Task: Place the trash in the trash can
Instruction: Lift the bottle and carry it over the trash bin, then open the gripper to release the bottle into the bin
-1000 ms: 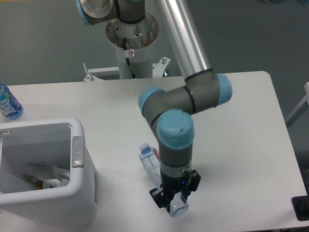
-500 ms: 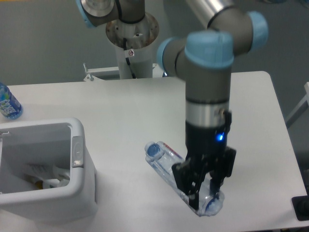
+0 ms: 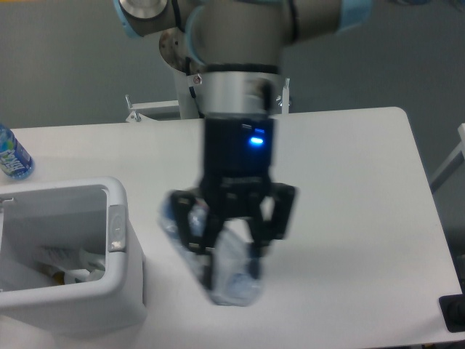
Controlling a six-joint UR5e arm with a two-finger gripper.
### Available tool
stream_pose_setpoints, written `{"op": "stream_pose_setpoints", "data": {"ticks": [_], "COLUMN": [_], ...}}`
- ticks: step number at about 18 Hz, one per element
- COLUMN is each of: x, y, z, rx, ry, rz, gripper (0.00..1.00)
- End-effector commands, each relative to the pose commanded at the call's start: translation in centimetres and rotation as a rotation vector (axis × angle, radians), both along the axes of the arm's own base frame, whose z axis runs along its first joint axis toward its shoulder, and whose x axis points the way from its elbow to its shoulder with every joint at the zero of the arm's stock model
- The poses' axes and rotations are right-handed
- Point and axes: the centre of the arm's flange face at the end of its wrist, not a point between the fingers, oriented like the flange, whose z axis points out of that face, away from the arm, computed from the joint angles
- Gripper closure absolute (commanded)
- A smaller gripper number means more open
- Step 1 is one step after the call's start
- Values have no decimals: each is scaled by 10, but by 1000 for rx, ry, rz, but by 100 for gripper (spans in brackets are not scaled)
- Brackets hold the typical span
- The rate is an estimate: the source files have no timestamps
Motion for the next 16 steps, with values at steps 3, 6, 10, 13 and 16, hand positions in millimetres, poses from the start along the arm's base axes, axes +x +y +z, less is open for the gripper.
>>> {"op": "stream_pose_setpoints", "data": {"ticks": [3, 6, 10, 13, 16], "x": [36, 62, 85, 78, 27], "y": [24, 35, 35, 29, 8], "z": [-21, -52, -67, -59, -50], "rx": [-24, -74, -107, -100, -115], "ry": [-5, -4, 28, 36, 80], "rz": [-68, -134, -202, -186, -72], "gripper": [43, 26, 0, 0, 0]}}
